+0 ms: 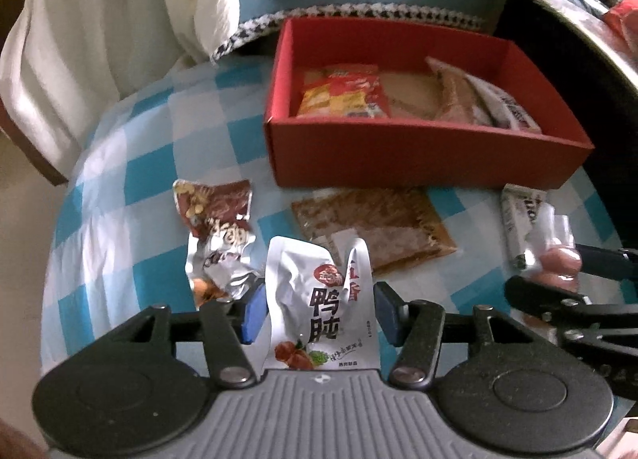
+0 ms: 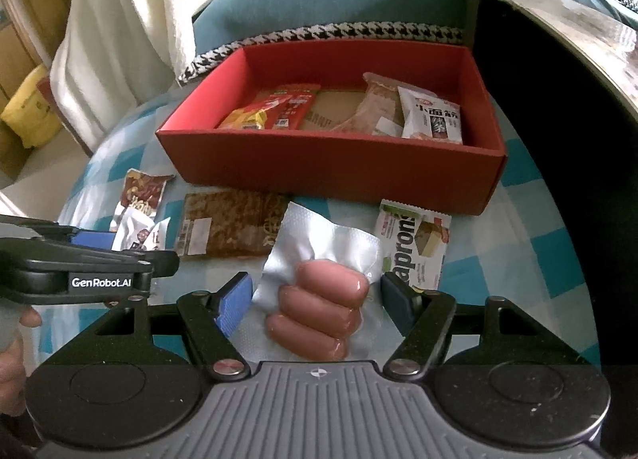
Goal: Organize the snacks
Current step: 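Grasp the blue candy packet with the right tool while the left holds its bag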
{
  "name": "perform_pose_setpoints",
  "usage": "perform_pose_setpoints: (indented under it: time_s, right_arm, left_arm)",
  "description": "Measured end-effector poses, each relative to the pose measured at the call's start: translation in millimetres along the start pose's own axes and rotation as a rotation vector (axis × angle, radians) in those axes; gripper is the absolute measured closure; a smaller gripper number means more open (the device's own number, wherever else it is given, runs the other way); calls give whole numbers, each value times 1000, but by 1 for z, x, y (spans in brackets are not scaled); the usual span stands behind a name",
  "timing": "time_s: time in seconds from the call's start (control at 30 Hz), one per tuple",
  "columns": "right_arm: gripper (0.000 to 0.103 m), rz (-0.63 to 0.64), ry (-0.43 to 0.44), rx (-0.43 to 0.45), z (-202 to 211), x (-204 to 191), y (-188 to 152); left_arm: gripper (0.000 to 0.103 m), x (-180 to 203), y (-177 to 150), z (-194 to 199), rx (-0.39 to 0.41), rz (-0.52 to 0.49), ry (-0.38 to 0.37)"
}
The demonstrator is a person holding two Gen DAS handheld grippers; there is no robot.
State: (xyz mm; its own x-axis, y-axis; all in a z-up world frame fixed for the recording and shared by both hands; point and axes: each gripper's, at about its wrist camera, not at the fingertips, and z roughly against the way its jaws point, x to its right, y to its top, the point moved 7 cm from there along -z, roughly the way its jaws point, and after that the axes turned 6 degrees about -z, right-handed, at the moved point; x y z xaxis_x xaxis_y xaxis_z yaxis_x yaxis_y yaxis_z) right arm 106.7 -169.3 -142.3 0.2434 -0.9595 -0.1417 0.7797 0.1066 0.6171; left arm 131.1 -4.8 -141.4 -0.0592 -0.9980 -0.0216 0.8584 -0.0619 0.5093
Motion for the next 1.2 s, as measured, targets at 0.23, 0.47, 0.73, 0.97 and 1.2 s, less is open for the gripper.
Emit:
perform_pose_setpoints:
  time_s: [0.23, 0.47, 0.73, 0.97, 1.2]
  right_arm:
    - [40, -12, -6, 41, 7, 4, 11]
    - [49, -76, -24, 2, -4, 19, 14]
    - [20, -256, -47, -81, -24, 49, 1]
    - [12, 141, -16, -108, -29, 5, -3]
    - [5, 331, -17, -166, -51, -4, -20]
  left_arm:
    - [54, 11, 10, 14, 64, -47, 21]
    - [53, 10, 15, 15, 73, -52, 24]
    - [53, 7, 16, 12, 40, -29, -9]
    - [53, -1, 12, 21, 52, -53, -37]
    - [53, -9, 9, 23, 49, -51, -36]
